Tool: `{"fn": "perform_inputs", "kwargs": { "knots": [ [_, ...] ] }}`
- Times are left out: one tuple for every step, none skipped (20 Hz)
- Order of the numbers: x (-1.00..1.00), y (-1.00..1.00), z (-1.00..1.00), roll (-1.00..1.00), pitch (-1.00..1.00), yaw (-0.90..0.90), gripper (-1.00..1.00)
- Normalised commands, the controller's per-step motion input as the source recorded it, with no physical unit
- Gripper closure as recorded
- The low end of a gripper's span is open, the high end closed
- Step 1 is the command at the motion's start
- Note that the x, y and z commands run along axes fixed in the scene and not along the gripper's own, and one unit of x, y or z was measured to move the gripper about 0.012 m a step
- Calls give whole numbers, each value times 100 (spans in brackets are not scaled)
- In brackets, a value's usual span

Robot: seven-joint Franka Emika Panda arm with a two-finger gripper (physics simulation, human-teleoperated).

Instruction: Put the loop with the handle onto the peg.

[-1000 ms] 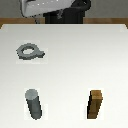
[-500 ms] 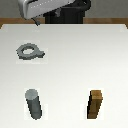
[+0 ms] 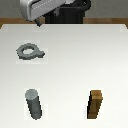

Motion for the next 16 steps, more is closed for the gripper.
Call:
{"fn": "perform_inputs", "kwargs": {
  "knots": [
    [0, 0, 0, 0, 0, 15, -100],
    [0, 0, 0, 0, 0, 15, -100],
    [0, 0, 0, 0, 0, 15, -100],
    [0, 0, 0, 0, 0, 15, -100],
    [0, -100, 0, 0, 0, 0, -100],
    [0, 0, 0, 0, 0, 0, -100],
    [0, -100, 0, 0, 0, 0, -100],
    [0, 0, 0, 0, 0, 0, -100],
    [0, -100, 0, 0, 0, 0, -100],
    [0, -100, 0, 0, 0, 0, -100],
    [0, 0, 0, 0, 0, 0, -100],
    [0, -100, 0, 0, 0, 0, -100],
    [0, 0, -100, 0, 0, 0, -100],
    [0, 0, -100, 0, 0, 0, -100],
    [0, 0, -100, 0, 0, 0, -100],
    [0, 0, 0, 0, 0, 0, -100]
  ]
}}
